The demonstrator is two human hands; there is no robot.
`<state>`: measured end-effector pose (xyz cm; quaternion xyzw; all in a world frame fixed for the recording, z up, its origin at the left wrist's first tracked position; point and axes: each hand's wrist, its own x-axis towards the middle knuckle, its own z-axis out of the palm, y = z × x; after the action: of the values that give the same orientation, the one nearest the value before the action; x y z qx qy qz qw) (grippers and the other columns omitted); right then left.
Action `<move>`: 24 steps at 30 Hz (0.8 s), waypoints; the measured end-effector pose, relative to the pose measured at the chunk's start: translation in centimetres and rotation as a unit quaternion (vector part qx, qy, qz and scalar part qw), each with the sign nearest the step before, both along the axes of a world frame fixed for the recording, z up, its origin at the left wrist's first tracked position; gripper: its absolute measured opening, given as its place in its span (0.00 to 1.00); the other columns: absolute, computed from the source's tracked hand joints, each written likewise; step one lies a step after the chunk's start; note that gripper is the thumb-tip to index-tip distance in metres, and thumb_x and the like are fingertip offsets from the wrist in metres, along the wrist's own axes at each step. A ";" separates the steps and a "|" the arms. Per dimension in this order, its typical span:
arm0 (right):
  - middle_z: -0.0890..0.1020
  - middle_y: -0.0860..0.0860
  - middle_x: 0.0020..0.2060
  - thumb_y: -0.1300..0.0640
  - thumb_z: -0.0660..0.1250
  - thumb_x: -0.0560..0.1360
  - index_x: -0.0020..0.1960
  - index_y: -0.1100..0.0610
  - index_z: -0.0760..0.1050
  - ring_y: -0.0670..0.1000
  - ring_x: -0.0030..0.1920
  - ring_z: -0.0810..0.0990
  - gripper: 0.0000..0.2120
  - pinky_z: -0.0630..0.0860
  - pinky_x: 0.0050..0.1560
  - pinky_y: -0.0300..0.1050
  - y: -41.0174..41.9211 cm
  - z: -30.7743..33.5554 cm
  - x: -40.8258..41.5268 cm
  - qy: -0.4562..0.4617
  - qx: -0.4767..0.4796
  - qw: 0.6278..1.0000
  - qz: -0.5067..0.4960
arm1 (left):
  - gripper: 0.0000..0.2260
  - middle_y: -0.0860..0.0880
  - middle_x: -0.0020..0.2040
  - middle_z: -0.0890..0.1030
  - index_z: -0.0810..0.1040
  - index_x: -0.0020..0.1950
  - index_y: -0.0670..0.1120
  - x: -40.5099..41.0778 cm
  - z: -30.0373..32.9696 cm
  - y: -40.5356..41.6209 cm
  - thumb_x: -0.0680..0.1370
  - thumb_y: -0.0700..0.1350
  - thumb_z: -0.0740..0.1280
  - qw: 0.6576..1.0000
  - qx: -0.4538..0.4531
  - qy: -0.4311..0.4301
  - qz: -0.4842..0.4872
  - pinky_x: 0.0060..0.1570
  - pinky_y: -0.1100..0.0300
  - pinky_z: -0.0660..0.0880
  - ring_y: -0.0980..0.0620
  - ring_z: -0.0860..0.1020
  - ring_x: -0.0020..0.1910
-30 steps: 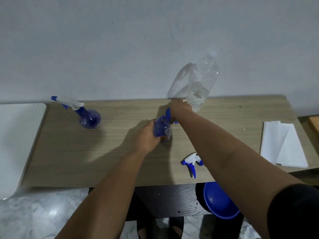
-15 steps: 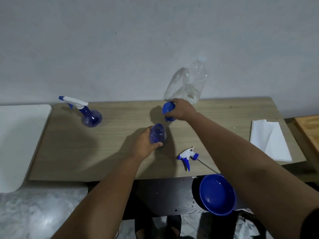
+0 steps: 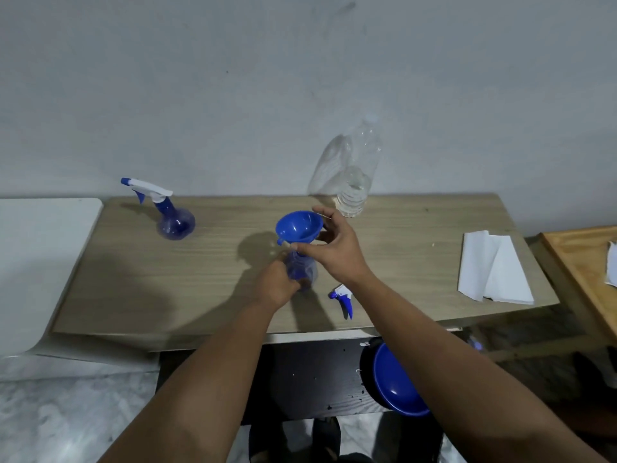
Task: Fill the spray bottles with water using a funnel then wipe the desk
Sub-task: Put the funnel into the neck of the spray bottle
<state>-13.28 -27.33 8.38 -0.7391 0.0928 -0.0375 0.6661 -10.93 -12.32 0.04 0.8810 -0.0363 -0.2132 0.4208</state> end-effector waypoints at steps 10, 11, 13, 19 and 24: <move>0.78 0.45 0.68 0.63 0.83 0.68 0.80 0.46 0.66 0.49 0.65 0.81 0.46 0.83 0.61 0.49 -0.4 -1.5 -1.9 0.005 -0.061 0.997 0.044 | 0.23 0.55 0.47 0.84 0.77 0.58 0.58 1.3 -4.3 0.4 0.65 0.60 0.76 1.000 -0.006 0.011 0.004 0.48 0.46 0.82 0.51 0.84 0.46; 0.77 0.45 0.69 0.63 0.83 0.68 0.80 0.46 0.66 0.50 0.65 0.81 0.46 0.83 0.62 0.50 -0.4 -1.6 -2.0 0.005 -0.067 0.997 0.047 | 0.23 0.55 0.48 0.84 0.77 0.58 0.59 1.2 -4.1 0.3 0.65 0.58 0.77 1.000 -0.006 0.010 0.001 0.48 0.46 0.82 0.50 0.84 0.46; 0.76 0.46 0.70 0.64 0.82 0.68 0.80 0.46 0.65 0.50 0.65 0.81 0.47 0.83 0.61 0.51 -0.5 -1.8 -2.3 0.005 -0.067 0.997 0.050 | 0.21 0.55 0.47 0.84 0.76 0.58 0.59 0.1 -0.7 -0.1 0.68 0.52 0.78 0.999 -0.033 0.007 0.001 0.46 0.49 0.83 0.52 0.84 0.45; 0.77 0.44 0.68 0.58 0.78 0.70 0.82 0.41 0.60 0.45 0.66 0.80 0.47 0.81 0.58 0.43 -1.5 -1.4 -2.6 0.016 -0.076 0.995 0.059 | 0.21 0.55 0.45 0.79 0.73 0.62 0.51 -1.5 2.7 0.6 0.72 0.43 0.75 0.998 0.033 -0.014 -0.048 0.32 0.73 0.68 0.60 0.77 0.38; 0.81 0.43 0.60 0.57 0.70 0.71 0.74 0.45 0.72 0.46 0.60 0.82 0.32 0.81 0.61 0.59 -4.9 0.5 -0.9 -0.014 -0.103 0.994 -0.033 | 0.22 0.53 0.62 0.81 0.72 0.67 0.59 1.3 4.0 3.8 0.73 0.59 0.66 0.993 0.117 -0.032 0.011 0.51 0.57 0.73 0.48 0.81 0.57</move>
<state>-14.20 -32.27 8.86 -0.7995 0.1030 -0.0790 0.5864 -9.66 -8.53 4.03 0.9309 -0.0148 -0.1833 0.3157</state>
